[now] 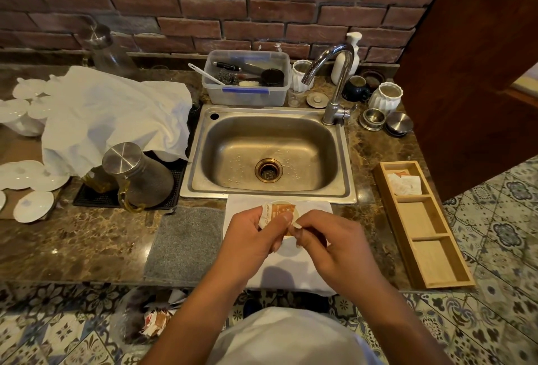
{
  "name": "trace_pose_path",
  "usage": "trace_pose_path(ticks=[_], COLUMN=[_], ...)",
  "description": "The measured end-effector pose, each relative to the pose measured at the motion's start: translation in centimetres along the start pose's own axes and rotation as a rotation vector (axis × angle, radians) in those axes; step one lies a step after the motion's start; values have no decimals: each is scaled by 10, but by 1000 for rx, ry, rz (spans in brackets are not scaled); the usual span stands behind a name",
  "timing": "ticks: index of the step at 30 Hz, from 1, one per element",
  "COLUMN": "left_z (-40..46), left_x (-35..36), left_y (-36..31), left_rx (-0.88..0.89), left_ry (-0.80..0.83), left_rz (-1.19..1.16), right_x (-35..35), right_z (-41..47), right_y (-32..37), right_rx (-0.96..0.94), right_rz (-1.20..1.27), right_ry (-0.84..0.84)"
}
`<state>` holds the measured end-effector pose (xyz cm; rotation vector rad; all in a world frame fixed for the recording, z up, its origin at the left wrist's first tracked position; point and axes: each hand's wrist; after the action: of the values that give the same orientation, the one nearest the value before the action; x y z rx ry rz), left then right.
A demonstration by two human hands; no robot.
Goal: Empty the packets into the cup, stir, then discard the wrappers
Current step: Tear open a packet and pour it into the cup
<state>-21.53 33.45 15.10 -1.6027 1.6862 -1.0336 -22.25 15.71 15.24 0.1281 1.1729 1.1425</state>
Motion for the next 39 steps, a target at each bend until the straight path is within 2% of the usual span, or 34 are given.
trace_pose_path(ticks=[6, 11, 16, 20, 23, 29, 36, 39], left_z=[-3, -5, -6, -7, -8, -8, -2, -1], left_x=[-10, -7, -9, -9, -11, -8, -5, -5], left_y=[-4, -1, 0, -1, -1, 1, 9, 11], left_rx=[-23, -42, -21, -16, -16, -29, -79, -111], left_ry=[122, 155, 132, 179, 213, 203, 151, 153], left_rz=[-50, -5, 7, 42, 80, 20, -88, -116], right_x=[-5, -6, -12, -13, -13, -6, 7, 12], right_z=[6, 6, 5, 6, 2, -2, -7, -11], right_y=[3, 0, -4, -6, -9, -7, -8, -7], right_rx=[144, 205, 291, 379, 372, 276, -61, -103], right_rz=[200, 262, 445, 668, 716, 575, -27, -175], right_ry=[-51, 15, 104, 150, 155, 85, 1, -6])
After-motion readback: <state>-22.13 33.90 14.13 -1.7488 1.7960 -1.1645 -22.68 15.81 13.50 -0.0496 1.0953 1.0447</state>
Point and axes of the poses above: each hand's wrist, its own z-axis towards the middle knuckle, its own x-axis out of the palm, y = z × x, and after that the axes turned 15 degrees about -x, right-handed
